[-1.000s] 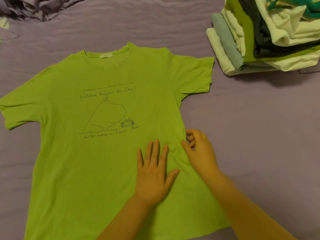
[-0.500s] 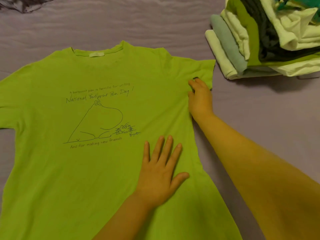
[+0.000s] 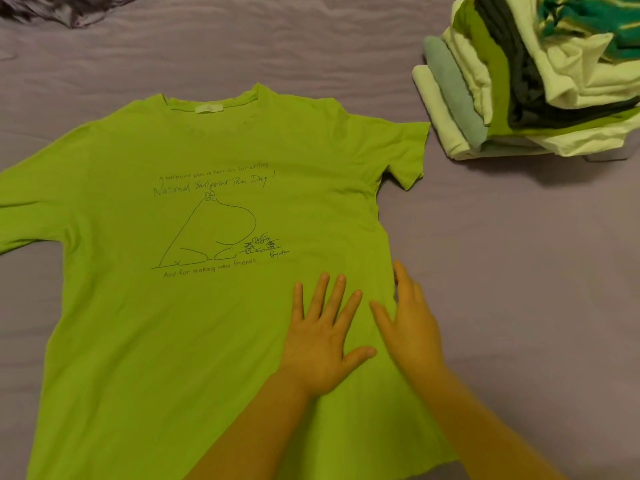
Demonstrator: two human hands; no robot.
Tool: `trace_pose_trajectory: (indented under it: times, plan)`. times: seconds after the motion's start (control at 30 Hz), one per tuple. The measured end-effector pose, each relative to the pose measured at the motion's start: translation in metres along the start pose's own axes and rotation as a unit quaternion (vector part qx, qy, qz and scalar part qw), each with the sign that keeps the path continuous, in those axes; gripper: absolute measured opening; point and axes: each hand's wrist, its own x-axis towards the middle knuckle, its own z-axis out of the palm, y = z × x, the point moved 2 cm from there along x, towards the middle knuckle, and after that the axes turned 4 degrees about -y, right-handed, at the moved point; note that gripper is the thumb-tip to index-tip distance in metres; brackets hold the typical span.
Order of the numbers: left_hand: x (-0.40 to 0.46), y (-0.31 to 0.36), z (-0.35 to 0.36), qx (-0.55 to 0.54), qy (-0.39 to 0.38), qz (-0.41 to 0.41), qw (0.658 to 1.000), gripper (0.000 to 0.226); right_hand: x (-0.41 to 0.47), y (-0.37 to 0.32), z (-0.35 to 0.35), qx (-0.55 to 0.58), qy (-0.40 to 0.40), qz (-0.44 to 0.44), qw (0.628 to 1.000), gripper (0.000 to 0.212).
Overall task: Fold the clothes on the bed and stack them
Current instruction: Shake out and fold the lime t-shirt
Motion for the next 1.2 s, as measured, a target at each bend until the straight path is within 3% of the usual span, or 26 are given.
trace_pose_trajectory:
  times: [0.27, 0.43, 0.5, 0.57, 0.63, 0.7, 0.83, 0.9, 1.0, 1.1, 1.2]
  plan:
    - [-0.122, -0.011, 0.011, 0.010, -0.031, -0.016, 0.999, 0.069, -0.102, 0.026, 0.002, -0.083, -0.055, 0.027, 0.995, 0.057]
    - [-0.174, -0.046, 0.001, -0.006, -0.051, -0.157, 0.986, 0.067, -0.128, 0.019, -0.005, -0.035, -0.022, 0.121, 0.992, 0.067]
    - [-0.188, -0.055, -0.003, -0.008, -0.076, -0.187, 0.979, 0.067, -0.145, 0.006, 0.006, -0.162, -0.023, 0.046, 0.985, 0.068]
    - [-0.195, -0.056, -0.008, -0.012, -0.100, -0.192, 0.976, 0.070, -0.159, -0.007, 0.024, -0.306, -0.023, -0.045, 0.951, 0.058]
    - [-0.199, -0.053, -0.013, -0.013, -0.117, -0.183, 0.976, 0.071, -0.169, -0.032, 0.048, -0.343, -0.035, -0.119, 0.931, 0.055]
    - [-0.205, -0.054, -0.014, -0.013, -0.108, -0.156, 0.982, 0.067, -0.180, -0.058, 0.077, -0.338, -0.104, -0.188, 0.916, 0.045]
    - [-0.237, -0.076, -0.006, -0.096, -0.015, -0.080, 0.992, 0.041, -0.195, -0.065, 0.110, -0.294, -0.232, -0.226, 0.899, 0.068]
    - [-0.260, -0.092, -0.001, -0.107, 0.006, -0.049, 0.993, 0.045, -0.196, -0.060, 0.110, -0.284, -0.223, -0.242, 0.901, 0.068]
    - [-0.274, -0.112, -0.001, -0.072, 0.014, -0.047, 0.996, 0.052, -0.188, -0.065, 0.107, -0.290, -0.165, -0.231, 0.914, 0.045]
    - [-0.263, -0.118, -0.005, -0.046, 0.031, -0.045, 0.997, 0.039, -0.178, -0.076, 0.113, -0.279, -0.106, -0.221, 0.929, 0.030]
    - [-0.251, -0.121, -0.007, -0.011, 0.010, -0.005, 1.000, 0.026, -0.170, -0.086, 0.115, -0.273, -0.127, -0.218, 0.928, 0.020]
